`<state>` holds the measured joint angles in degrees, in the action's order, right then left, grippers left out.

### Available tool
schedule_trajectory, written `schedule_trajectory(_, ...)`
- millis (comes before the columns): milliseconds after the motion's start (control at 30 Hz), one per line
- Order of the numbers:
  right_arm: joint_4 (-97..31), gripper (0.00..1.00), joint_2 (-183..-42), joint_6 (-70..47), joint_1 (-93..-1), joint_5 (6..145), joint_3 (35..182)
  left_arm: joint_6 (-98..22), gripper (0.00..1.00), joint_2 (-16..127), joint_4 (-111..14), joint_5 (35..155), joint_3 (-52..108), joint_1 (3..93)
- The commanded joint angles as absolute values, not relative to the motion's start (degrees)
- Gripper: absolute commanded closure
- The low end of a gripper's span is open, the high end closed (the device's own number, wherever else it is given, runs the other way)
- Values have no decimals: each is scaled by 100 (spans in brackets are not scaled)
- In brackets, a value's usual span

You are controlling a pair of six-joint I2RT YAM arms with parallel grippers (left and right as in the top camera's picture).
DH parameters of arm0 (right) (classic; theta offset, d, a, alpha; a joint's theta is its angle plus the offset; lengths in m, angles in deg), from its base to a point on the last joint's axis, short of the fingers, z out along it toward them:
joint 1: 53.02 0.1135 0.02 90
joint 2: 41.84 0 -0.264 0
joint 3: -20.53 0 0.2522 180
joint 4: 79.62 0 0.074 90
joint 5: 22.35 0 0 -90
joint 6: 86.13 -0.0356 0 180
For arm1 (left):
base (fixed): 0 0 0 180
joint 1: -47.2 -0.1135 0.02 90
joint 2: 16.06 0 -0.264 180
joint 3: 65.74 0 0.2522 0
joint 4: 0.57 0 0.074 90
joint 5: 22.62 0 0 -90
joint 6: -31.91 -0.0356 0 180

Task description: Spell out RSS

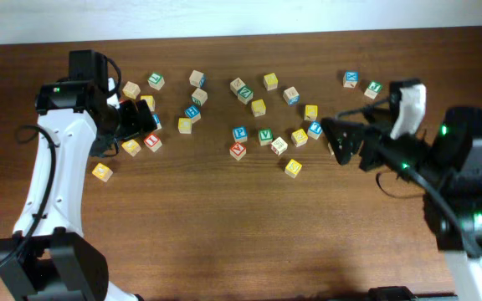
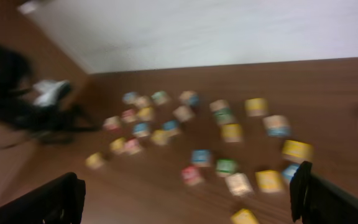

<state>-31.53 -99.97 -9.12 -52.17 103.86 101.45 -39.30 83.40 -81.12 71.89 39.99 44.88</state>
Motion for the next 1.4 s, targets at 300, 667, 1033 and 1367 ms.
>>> schedule_trajectory(300, -1278, 2, -13505, -2816, -5178, 9380, 11470, -4037, 1, 8336, -8129, 7211, 3999, 4468)
schedule_trajectory(667, -799, 17, -14353, -6044, -5180, 6865, 11459, -4037, 1, 8333, -8129, 7211, 3999, 4468)
schedule_trajectory(1033, -2078, 30, -15759, -6160, -5189, 7066, 11459, -4037, 1, 8336, -8129, 7211, 3999, 4468)
schedule_trajectory(1367, -1977, 60, -16073, -5987, -5136, 7337, 11456, -4037, 1, 8333, -8129, 7211, 3999, 4468)
